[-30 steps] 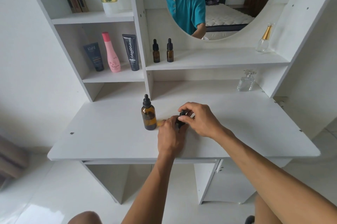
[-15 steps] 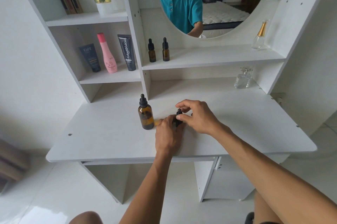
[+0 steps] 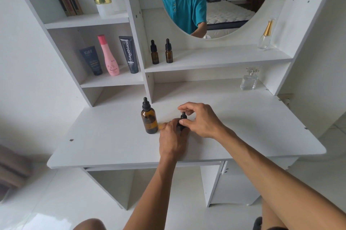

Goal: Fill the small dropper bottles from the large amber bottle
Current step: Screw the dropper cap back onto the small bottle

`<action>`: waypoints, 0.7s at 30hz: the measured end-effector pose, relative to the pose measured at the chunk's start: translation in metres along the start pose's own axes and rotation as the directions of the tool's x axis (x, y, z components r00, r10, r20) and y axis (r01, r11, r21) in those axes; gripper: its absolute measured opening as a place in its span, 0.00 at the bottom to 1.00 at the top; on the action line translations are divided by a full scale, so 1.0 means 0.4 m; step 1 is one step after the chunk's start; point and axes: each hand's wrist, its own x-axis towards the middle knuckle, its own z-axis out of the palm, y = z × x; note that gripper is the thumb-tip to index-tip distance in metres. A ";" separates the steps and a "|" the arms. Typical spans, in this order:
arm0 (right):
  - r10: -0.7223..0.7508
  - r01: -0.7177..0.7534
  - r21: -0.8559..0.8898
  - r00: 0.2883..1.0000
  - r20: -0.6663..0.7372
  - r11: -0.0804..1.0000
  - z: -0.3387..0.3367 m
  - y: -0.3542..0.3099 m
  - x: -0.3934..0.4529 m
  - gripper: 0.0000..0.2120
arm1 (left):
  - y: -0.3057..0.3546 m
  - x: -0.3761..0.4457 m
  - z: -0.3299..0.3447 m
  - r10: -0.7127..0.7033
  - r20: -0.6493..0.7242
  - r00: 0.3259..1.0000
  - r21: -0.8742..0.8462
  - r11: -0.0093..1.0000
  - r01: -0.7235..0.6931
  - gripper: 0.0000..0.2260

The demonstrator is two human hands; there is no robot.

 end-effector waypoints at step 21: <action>0.056 -0.056 -0.009 0.997 -0.062 0.998 0.013 0.007 -0.005 0.15 | 0.002 -0.001 0.003 -0.026 -0.008 1.000 -0.012 1.000 0.025 0.09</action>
